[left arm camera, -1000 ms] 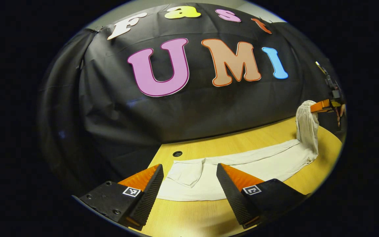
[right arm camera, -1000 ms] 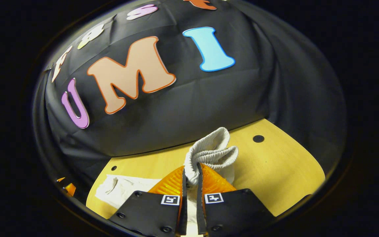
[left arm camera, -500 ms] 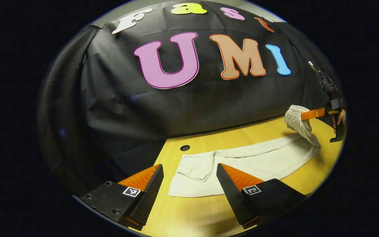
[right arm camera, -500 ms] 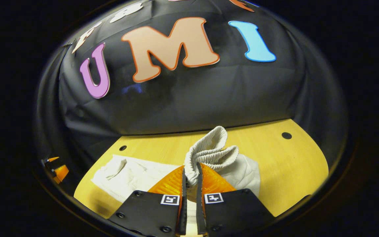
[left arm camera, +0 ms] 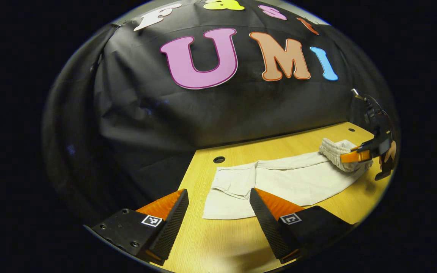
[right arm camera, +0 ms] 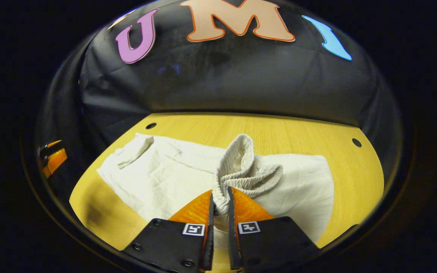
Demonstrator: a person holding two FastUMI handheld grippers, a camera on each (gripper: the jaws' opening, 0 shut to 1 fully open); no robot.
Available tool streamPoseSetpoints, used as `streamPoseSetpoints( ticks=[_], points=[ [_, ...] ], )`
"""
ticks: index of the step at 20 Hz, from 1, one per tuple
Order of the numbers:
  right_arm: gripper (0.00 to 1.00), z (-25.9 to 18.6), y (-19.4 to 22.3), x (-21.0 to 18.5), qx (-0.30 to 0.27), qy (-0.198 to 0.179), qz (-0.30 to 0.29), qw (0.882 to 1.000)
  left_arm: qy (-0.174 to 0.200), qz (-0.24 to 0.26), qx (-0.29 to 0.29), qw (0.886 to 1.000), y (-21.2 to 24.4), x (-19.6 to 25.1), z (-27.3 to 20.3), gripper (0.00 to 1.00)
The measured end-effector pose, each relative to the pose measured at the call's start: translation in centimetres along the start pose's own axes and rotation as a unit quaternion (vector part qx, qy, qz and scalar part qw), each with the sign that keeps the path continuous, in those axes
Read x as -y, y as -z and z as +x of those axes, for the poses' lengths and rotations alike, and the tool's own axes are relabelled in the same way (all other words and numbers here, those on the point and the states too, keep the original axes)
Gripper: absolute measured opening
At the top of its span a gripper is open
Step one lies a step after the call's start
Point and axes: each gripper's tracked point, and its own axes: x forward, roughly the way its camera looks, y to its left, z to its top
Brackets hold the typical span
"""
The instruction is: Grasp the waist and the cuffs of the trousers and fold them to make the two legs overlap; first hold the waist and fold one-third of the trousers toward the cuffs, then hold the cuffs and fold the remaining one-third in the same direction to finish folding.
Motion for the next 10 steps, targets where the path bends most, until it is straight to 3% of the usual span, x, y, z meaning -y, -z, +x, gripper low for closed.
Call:
streamPoseSetpoints(
  ticks=[1,2,3,6,10],
  points=[
    [0.27,-0.3,-0.6,-0.1,-0.004,-0.011,-0.001,1.0,0.003,-0.007,-0.004,1.0,0.5,0.0,0.4,0.96],
    [0.28,-0.6,-1.0,0.3,-0.002,-0.021,-0.003,1.0,0.006,-0.012,-0.009,1.0,1.0,-0.1,0.7,0.96],
    [0.41,-1.1,-1.7,0.7,0.002,-0.031,-0.003,1.0,0.007,-0.017,-0.014,1.0,1.4,-0.2,1.1,0.96],
    [0.96,-2.4,-3.4,1.0,0.03,-0.032,-0.013,0.999,0.013,-0.027,-0.023,0.999,2.7,-0.7,2.4,0.96],
    [0.98,-5.0,-3.4,0.8,0.039,-0.019,-0.012,0.999,0.028,-0.052,-0.045,0.997,5.0,-1.1,5.2,0.96]
  ],
)
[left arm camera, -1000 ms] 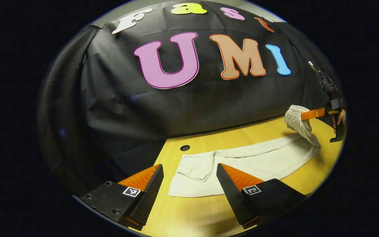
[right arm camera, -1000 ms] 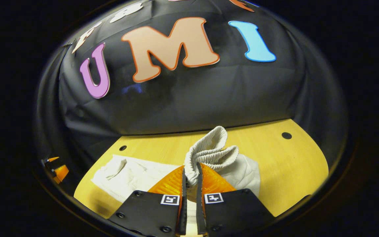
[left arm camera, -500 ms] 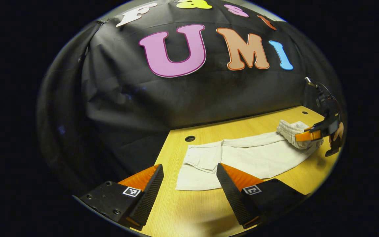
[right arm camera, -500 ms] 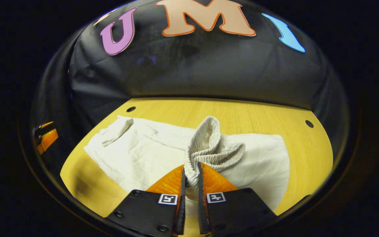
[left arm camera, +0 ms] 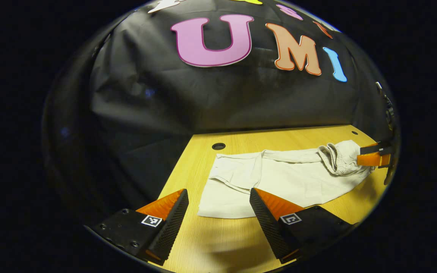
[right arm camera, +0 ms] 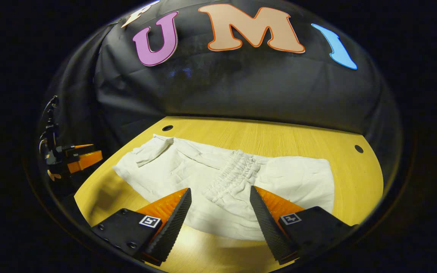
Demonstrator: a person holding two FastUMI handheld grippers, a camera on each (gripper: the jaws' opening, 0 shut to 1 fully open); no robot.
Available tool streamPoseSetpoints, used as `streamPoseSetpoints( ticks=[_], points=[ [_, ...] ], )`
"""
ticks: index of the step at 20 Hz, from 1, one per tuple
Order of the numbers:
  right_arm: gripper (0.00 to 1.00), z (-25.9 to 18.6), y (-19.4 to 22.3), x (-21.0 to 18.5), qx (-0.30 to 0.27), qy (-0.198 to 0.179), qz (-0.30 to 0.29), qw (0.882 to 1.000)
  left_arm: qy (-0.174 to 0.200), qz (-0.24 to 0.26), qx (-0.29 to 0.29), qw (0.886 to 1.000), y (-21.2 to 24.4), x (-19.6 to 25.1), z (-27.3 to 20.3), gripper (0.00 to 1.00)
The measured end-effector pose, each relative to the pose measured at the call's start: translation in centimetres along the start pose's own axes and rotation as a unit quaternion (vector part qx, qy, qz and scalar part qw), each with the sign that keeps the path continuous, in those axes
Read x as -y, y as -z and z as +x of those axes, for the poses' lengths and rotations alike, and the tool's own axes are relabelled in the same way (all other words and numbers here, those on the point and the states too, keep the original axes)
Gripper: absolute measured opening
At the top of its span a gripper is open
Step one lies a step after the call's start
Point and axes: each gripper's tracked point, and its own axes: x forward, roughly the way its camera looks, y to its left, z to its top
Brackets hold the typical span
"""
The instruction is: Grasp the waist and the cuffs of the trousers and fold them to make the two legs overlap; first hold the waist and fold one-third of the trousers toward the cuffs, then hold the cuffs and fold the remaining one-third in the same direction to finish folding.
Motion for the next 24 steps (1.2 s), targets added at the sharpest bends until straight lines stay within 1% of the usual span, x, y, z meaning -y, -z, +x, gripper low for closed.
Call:
streamPoseSetpoints(
  ticks=[1,2,3,6,10,12,13,15,16,18,19,20,21,22,23,24],
  points=[
    [0.95,-0.5,-0.3,0.3,0.004,0.006,-0.003,1.0,0.002,-0.007,-0.007,1.0,0.5,-0.3,0.9,0.92],
    [0.95,-1.4,-0.5,0.6,0.008,0.011,-0.005,1.0,0.003,-0.014,-0.012,1.0,0.9,-0.6,1.7,0.96],
    [0.98,-2.1,-0.7,0.8,0.011,0.017,-0.006,1.0,0.005,-0.022,-0.016,1.0,1.3,-0.8,2.5,0.96],
    [0.98,-4.4,-0.5,1.8,0.016,0.034,-0.008,0.999,0.026,-0.047,-0.04,0.998,3.0,-1.0,4.4,0.97],
    [0.98,-6.6,1.1,3.2,0.006,0.057,-0.013,0.998,0.03,-0.063,-0.073,0.995,5.4,-0.7,7.0,0.95],
    [0.98,-7.4,2.1,3.8,-0.002,0.067,-0.012,0.998,0.033,-0.066,-0.086,0.994,6.2,-0.4,7.5,0.96],
    [0.98,-7.8,2.3,4.1,-0.005,0.07,-0.009,0.997,0.028,-0.065,-0.091,0.993,6.5,-0.3,7.6,0.98],
    [0.98,-8.0,2.6,4.3,-0.007,0.072,0.001,0.997,0.028,-0.063,-0.08,0.994,6.1,-0.4,8.0,0.96],
    [0.98,-8.1,2.8,4.3,-0.008,0.071,0.007,0.997,0.028,-0.061,-0.084,0.994,6.3,-0.3,8.0,0.96],
    [0.98,-8.0,2.8,4.4,-0.008,0.072,0.008,0.997,0.023,-0.04,-0.093,0.995,6.7,-0.3,8.1,0.97],
    [0.98,-7.9,2.8,4.3,-0.009,0.07,0.008,0.997,0.02,-0.039,-0.094,0.995,6.7,-0.2,8.2,0.94],
    [0.95,-7.8,2.9,4.1,-0.009,0.066,0.008,0.998,0.025,-0.04,-0.092,0.995,6.4,0.3,8.3,0.93],
    [0.95,-7.7,2.9,4.1,-0.009,0.064,0.007,0.998,0.032,-0.041,-0.095,0.994,6.4,0.9,8.2,0.82],
    [0.98,-7.6,3.0,4.1,-0.01,0.063,0.007,0.998,0.033,-0.045,-0.095,0.994,6.3,1.3,8.2,0.7],
    [0.98,-7.6,2.9,4.1,-0.011,0.061,0.009,0.998,0.037,-0.048,-0.091,0.994,6.1,1.6,8.4,0.54],
    [0.98,-7.6,2.9,4.0,-0.011,0.058,0.012,0.998,0.045,-0.053,-0.09,0.994,6.0,2.2,8.3,0.46]
  ],
)
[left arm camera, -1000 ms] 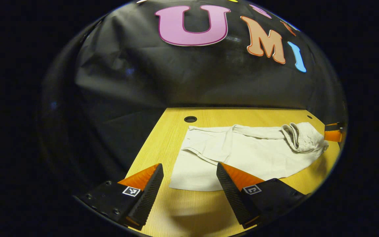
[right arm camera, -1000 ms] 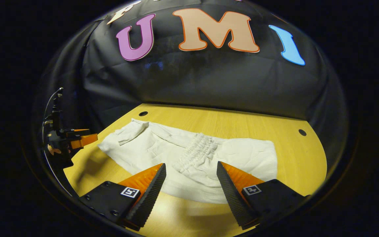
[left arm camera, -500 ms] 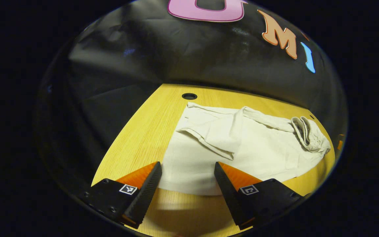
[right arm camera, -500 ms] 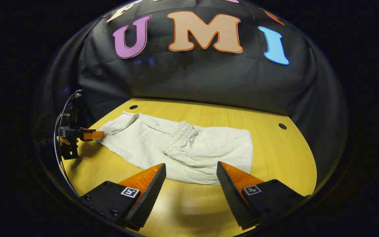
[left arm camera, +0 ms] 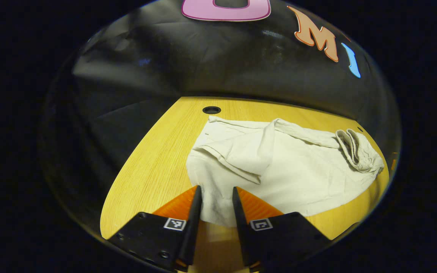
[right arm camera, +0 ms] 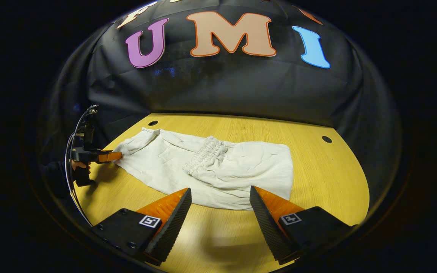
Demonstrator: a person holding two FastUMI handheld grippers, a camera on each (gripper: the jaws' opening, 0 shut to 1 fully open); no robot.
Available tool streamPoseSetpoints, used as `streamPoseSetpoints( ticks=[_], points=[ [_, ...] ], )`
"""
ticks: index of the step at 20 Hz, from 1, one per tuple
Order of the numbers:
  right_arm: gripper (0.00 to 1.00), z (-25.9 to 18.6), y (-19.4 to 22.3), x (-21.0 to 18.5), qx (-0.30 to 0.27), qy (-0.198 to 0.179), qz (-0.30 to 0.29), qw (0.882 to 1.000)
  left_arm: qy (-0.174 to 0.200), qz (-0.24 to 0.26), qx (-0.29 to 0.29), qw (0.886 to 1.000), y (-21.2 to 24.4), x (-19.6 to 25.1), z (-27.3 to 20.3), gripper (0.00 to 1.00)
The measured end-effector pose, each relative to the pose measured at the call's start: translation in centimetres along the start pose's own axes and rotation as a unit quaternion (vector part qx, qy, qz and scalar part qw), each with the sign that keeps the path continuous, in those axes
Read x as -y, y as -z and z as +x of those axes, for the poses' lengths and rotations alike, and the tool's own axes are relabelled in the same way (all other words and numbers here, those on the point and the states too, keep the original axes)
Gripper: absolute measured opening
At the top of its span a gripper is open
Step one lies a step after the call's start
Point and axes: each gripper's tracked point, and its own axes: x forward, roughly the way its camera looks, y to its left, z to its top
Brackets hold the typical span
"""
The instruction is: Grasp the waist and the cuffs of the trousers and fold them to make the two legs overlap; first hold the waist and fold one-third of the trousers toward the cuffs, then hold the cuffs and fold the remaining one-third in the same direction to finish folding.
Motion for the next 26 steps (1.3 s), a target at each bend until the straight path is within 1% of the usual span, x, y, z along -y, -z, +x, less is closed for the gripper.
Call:
streamPoseSetpoints(
  ticks=[1,2,3,4,7,8,9,10,12,13,14,17,22,26],
  points=[
    [0.98,-0.1,-0.2,0.1,0.002,-0.001,0.002,1.0,0.004,-0.006,0.0,1.0,0.0,0.4,-0.1,0.26],
    [0.98,-0.1,-0.3,0.2,0.004,-0.002,0.002,1.0,0.007,-0.015,0.004,1.0,-0.1,0.7,0.0,0.17],
    [0.98,-0.1,-0.5,0.4,0.005,-0.003,0.004,1.0,0.005,-0.028,0.007,1.0,-0.2,0.8,0.0,0.04],
    [0.98,-0.2,-0.6,0.6,0.006,-0.004,0.007,1.0,0.006,-0.042,0.005,0.999,-0.1,0.9,0.0,0.0],
    [0.98,-0.7,-1.2,1.6,0.01,-0.004,0.006,1.0,0.024,-0.1,-0.014,0.995,-0.3,2.2,-0.4,0.0],
    [0.95,-0.9,-1.4,2.0,0.012,-0.003,0.005,1.0,0.023,-0.112,-0.009,0.993,-0.8,2.5,-0.7,0.0],
    [0.98,-1.1,-1.7,2.5,0.015,-0.003,0.005,1.0,0.021,-0.115,-0.001,0.993,-1.6,2.8,-1.0,0.0],
    [0.98,-1.4,-1.9,2.9,0.018,-0.004,0.007,1.0,0.02,-0.112,0.011,0.993,-2.6,3.3,-1.3,0.0],
    [0.98,-1.9,-2.2,3.8,0.023,-0.005,0.009,1.0,0.028,-0.102,0.028,0.994,-4.8,4.8,-2.4,0.0],
    [0.95,-2.2,-2.3,4.3,0.026,-0.006,0.01,1.0,0.034,-0.099,0.037,0.994,-6.0,5.8,-2.9,0.0],
    [0.98,-2.5,-2.4,4.7,0.028,-0.008,0.01,1.0,0.04,-0.096,0.048,0.993,-7.2,6.9,-3.3,0.0],
    [0.98,-3.5,-2.3,6.1,0.036,-0.012,0.012,0.999,0.05,-0.087,0.07,0.992,-10.0,10.0,-4.4,0.0],
    [0.98,-5.3,-1.8,8.4,0.046,-0.019,0.035,0.998,0.079,-0.073,0.098,0.989,-13.5,15.8,-5.6,0.0],
    [0.98,-6.7,-1.0,10.5,0.048,-0.019,0.042,0.998,0.102,-0.054,0.114,0.987,-15.9,21.0,-6.4,0.0]
  ],
)
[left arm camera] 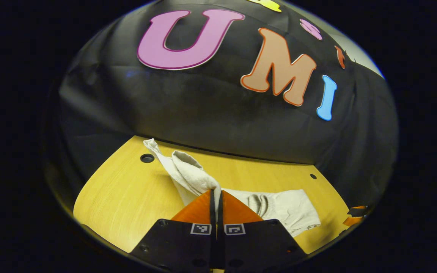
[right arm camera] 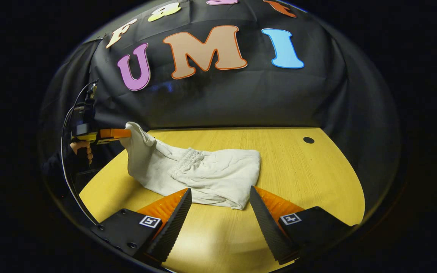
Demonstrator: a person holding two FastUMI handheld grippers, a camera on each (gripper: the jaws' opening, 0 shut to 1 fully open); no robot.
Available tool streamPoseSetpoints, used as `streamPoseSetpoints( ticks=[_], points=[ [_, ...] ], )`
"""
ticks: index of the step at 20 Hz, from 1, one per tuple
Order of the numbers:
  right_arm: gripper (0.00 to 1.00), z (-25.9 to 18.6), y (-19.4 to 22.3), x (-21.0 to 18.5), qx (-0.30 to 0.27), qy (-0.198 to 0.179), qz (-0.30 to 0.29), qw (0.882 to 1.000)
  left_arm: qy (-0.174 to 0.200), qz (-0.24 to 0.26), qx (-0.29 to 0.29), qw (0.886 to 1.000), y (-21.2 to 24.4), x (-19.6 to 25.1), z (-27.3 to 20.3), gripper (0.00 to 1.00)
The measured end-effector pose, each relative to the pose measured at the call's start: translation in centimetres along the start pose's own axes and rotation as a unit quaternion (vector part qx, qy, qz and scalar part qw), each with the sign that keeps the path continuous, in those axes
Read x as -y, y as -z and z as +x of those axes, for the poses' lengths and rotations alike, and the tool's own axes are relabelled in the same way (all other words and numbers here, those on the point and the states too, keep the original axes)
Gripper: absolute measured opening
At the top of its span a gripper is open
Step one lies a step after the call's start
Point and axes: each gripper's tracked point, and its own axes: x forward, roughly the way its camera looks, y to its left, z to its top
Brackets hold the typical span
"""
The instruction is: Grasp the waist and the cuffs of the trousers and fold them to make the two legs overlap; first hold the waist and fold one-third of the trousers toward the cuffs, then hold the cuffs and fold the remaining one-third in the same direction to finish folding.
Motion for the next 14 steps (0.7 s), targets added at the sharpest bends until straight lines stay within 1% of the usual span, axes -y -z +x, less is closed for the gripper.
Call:
streamPoseSetpoints(
  ticks=[3,4,5,9,14],
  points=[
    [0.98,-1.1,0.4,1.7,0.003,0.003,0.009,1.0,0.022,0.012,0.005,1.0,-1.0,4.2,0.6,0.0],
    [0.94,-1.5,0.3,2.4,0.005,0.005,0.011,1.0,0.028,0.015,0.007,0.999,-1.1,5.4,0.8,0.0],
    [0.98,-1.8,0.2,3.1,0.007,0.007,0.013,1.0,0.035,0.02,0.007,0.999,-1.2,6.7,1.0,0.0],
    [0.98,-3.6,0.4,5.8,0.013,0.017,0.02,1.0,0.066,0.04,0.006,0.997,-1.4,12.4,2.1,0.0],
    [0.98,-5.8,1.3,9.1,0.015,0.035,0.033,0.999,0.106,0.058,-0.011,0.993,0.1,19.4,3.6,0.0]
  ],
)
